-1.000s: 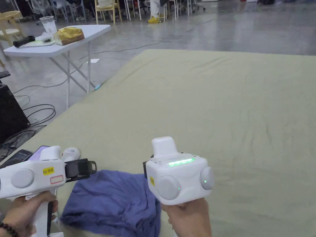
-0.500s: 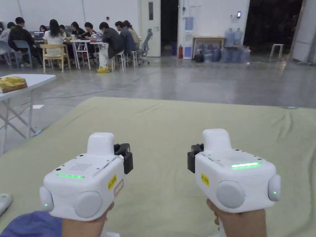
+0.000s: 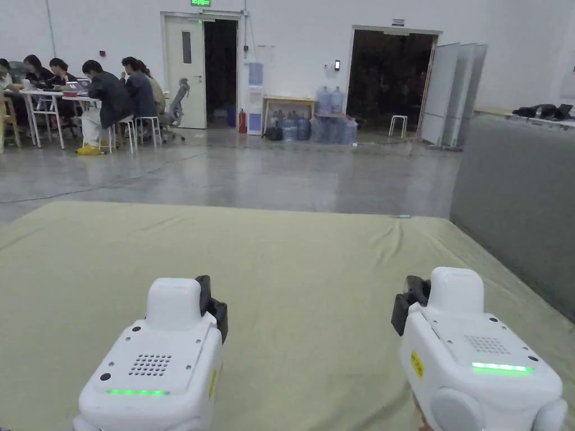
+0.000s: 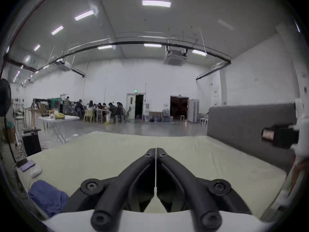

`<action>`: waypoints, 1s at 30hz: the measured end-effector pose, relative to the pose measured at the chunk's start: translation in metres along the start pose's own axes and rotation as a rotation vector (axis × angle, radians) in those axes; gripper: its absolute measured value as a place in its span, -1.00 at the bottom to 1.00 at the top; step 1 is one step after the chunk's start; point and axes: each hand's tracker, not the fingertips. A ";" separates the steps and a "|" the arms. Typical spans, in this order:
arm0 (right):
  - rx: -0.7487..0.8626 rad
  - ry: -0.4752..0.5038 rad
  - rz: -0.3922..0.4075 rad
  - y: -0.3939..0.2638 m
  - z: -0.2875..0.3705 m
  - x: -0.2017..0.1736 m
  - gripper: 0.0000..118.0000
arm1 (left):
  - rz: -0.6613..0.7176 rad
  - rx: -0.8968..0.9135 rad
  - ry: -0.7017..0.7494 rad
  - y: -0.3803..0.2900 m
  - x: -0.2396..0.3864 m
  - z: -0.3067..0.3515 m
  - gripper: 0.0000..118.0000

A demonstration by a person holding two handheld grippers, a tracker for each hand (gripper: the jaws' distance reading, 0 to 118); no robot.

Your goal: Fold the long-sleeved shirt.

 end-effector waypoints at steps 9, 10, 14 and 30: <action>0.065 -0.007 0.086 -0.043 0.028 0.014 -1.00 | -0.027 -0.089 0.066 -0.061 0.014 0.015 -1.00; 0.071 -0.012 0.094 -0.047 0.030 0.013 -1.00 | -0.046 -0.090 0.064 -0.066 0.016 0.016 -1.00; 0.087 -0.023 0.153 -0.066 0.031 0.013 -1.00 | -0.069 -0.094 0.053 -0.074 0.019 0.021 -1.00; 0.015 -0.025 0.142 -0.074 0.022 0.015 -1.00 | -0.047 -0.113 0.047 -0.070 0.017 0.016 -1.00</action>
